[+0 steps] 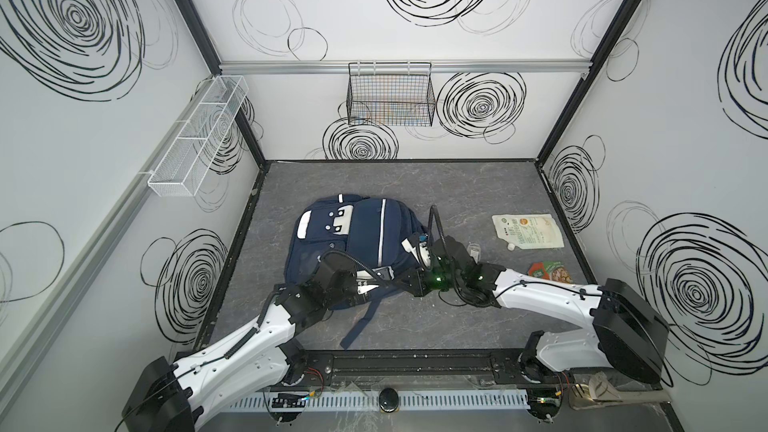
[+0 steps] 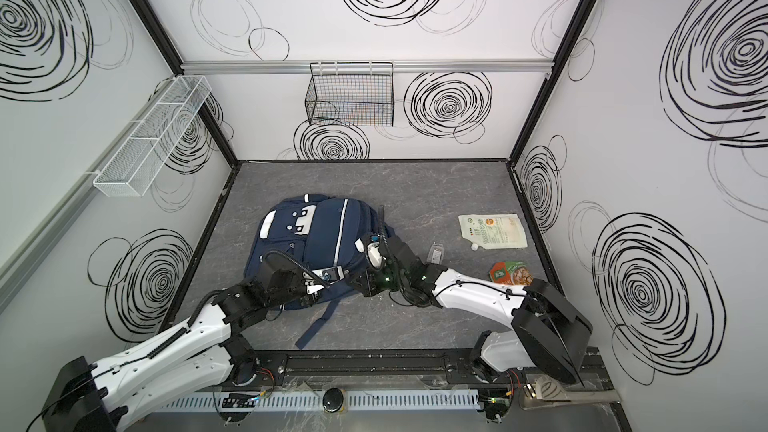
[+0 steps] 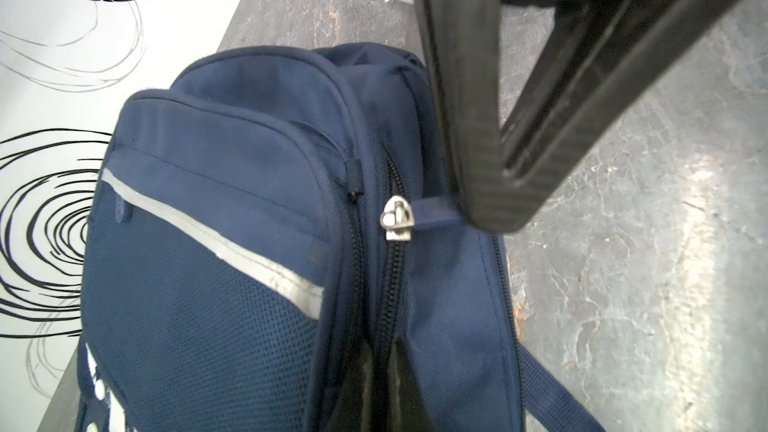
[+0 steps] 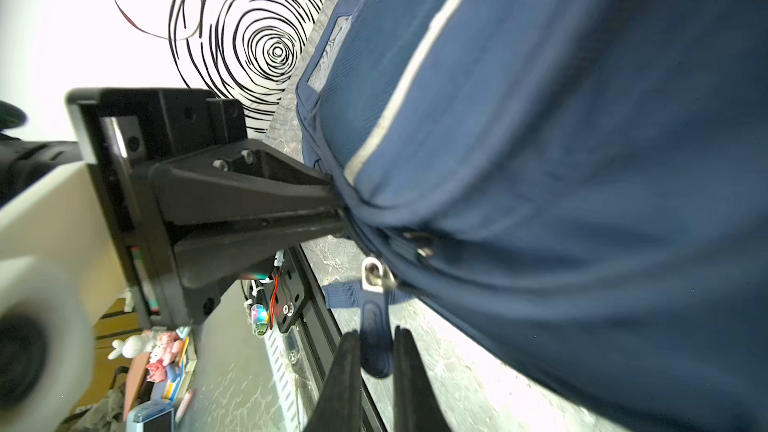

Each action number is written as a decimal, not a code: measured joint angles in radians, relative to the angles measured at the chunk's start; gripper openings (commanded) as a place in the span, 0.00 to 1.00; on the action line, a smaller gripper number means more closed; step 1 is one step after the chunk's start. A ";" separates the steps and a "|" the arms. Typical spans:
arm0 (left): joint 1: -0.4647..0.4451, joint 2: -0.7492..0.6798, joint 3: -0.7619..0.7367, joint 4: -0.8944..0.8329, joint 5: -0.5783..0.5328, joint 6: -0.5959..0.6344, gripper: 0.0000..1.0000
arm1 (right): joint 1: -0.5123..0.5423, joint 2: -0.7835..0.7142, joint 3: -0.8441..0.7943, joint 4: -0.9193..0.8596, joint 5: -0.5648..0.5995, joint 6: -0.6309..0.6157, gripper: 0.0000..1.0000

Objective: Pack the student bag
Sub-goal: 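Grasp the backpack's zipper pull with the right gripper while left gripper holds bag top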

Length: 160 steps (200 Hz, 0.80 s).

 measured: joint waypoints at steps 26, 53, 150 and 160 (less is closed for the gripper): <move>-0.002 -0.027 -0.014 -0.004 -0.020 0.005 0.00 | -0.054 -0.046 -0.032 0.007 -0.001 0.005 0.00; -0.002 -0.038 -0.018 -0.013 -0.055 0.007 0.00 | -0.098 -0.085 -0.063 0.003 -0.002 0.012 0.00; 0.005 -0.047 -0.018 -0.014 -0.016 -0.027 0.00 | 0.193 -0.088 -0.021 -0.009 0.351 -0.163 0.48; 0.008 -0.051 -0.019 -0.015 -0.008 -0.033 0.00 | 0.208 -0.083 -0.021 0.001 0.409 -0.169 0.48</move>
